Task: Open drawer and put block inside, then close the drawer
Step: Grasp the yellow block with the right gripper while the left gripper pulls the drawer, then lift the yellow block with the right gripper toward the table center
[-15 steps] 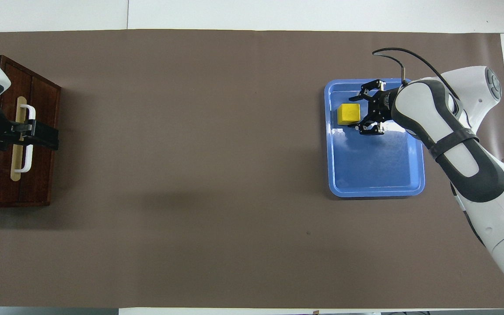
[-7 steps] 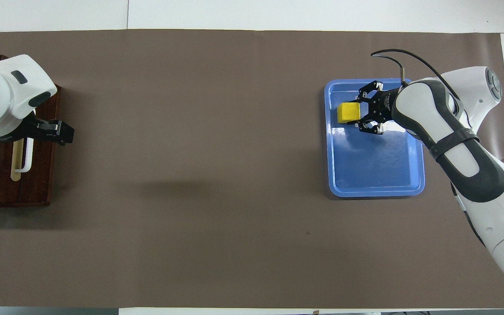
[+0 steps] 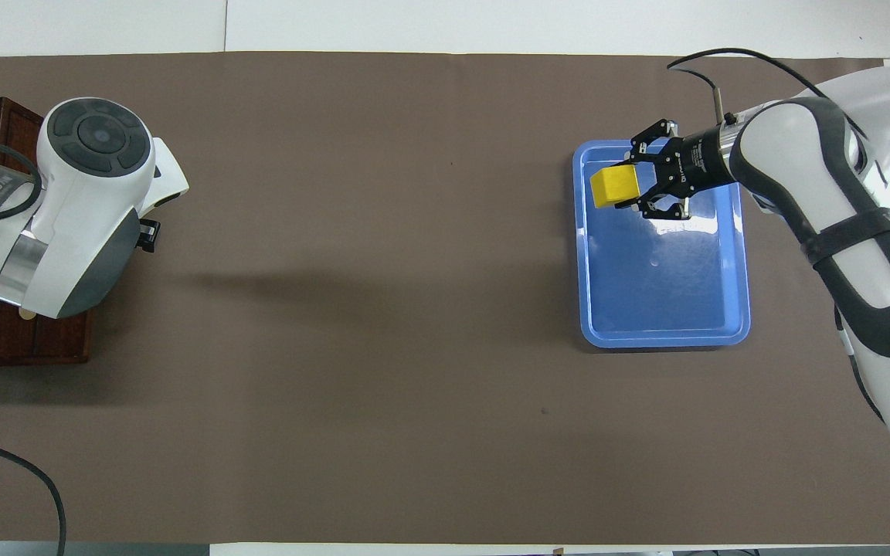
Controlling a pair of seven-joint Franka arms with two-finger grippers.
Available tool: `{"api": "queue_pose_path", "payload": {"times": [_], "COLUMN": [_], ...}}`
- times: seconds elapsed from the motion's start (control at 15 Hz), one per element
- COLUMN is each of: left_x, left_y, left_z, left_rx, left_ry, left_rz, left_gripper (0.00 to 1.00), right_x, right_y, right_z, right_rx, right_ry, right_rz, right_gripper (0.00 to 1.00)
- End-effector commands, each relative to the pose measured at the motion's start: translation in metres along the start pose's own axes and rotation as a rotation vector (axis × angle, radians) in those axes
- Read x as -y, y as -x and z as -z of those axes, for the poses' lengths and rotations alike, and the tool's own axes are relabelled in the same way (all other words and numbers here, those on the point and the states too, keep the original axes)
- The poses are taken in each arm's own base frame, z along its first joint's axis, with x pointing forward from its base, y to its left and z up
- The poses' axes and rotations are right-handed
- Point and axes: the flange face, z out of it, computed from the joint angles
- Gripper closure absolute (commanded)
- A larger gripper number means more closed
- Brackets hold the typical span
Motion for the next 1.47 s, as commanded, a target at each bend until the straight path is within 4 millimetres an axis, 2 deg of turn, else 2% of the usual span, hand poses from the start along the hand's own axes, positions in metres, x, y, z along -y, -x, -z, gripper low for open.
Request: {"api": "queue_pose_path", "payload": {"times": [0.0,0.07,0.27,0.4,0.53,0.67,0.8,0.94,1.2,1.34,1.4], "left_x": [0.022,0.023,0.025,0.025,0.015,0.015,0.013,0.011,0.003,0.0,-0.002], "left_y": [0.019,0.023,0.024,0.019,0.01,0.007,0.004,0.003,0.0,0.0,-0.001], "left_z": [-0.028,-0.035,-0.048,-0.058,-0.072,-0.071,-0.072,-0.073,-0.075,-0.076,-0.076], "left_rx": [-0.024,-0.026,-0.068,-0.085,-0.077,-0.099,-0.102,-0.112,-0.125,-0.124,-0.124], "left_ry": [-0.02,-0.015,0.004,0.015,0.023,0.029,0.032,0.037,0.049,0.05,0.05], "left_rz": [0.038,0.039,0.045,0.046,0.045,0.058,0.06,0.084,0.138,0.138,0.136], "left_gripper": [0.0,0.0,0.0,0.0,0.0,0.0,0.0,0.0,0.0,0.0,0.0], "right_x": [0.008,0.01,0.008,0.008,0.008,0.009,0.004,-0.004,-0.006,-0.013,-0.013], "right_y": [0.033,0.05,0.111,0.144,0.169,0.195,0.213,0.24,0.252,0.277,0.279], "right_z": [0.023,0.028,0.017,0.01,0.004,0.006,-0.007,-0.028,-0.035,-0.052,-0.054], "right_rx": [0.007,0.013,0.015,0.015,0.011,0.013,-0.031,-0.085,-0.083,-0.08,-0.078], "right_ry": [0.005,0.007,0.021,0.025,0.029,0.02,0.039,0.059,0.043,0.051,0.042], "right_rz": [-0.028,-0.024,-0.03,-0.055,-0.076,-0.098,-0.109,-0.083,-0.069,-0.037,-0.045], "right_gripper": [1.0,1.0,1.0,1.0,1.0,1.0,1.0,1.0,1.0,1.0,1.0]}}
